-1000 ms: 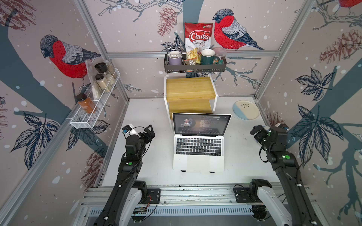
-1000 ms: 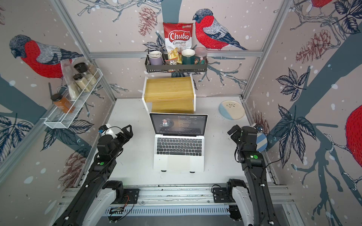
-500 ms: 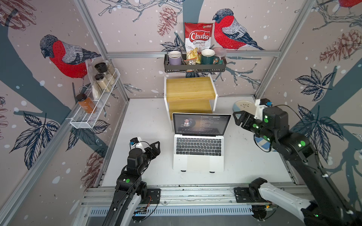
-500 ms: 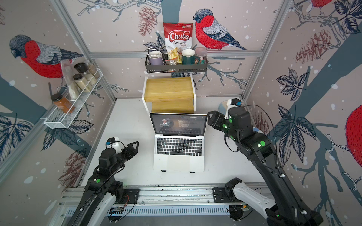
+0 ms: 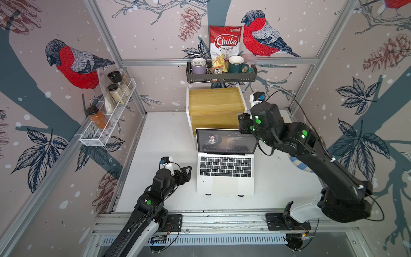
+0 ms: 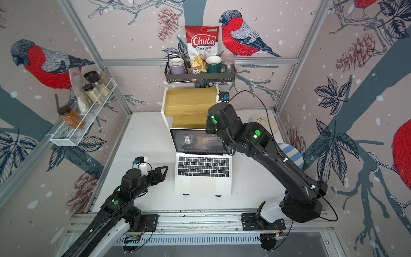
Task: Close the laptop lid and set it aside
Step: Close the lid of the laptop.
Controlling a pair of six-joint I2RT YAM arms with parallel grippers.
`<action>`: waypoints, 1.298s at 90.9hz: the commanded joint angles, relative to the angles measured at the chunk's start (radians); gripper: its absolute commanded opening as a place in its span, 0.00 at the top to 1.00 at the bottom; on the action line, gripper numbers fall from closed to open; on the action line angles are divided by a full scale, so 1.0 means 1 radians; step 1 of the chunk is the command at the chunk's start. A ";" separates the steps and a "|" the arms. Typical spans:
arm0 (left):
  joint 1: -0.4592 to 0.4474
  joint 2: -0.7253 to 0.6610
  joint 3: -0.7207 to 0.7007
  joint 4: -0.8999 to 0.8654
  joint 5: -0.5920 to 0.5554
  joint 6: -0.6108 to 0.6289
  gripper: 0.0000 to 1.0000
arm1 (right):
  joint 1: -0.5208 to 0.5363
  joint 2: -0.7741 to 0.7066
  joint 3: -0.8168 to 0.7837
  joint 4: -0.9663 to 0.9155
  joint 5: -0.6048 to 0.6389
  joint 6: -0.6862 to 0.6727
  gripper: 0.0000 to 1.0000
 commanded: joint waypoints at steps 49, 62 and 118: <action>-0.200 0.089 -0.076 0.130 -0.110 -0.048 0.20 | 0.040 0.277 0.203 -0.207 0.033 0.006 0.67; -0.222 0.087 -0.080 0.153 -0.125 -0.055 0.21 | 0.046 0.290 0.198 -0.228 0.020 -0.001 0.67; -0.263 0.198 -0.099 0.148 -0.256 -0.160 0.14 | 0.151 0.159 -0.103 -0.137 -0.005 0.096 0.66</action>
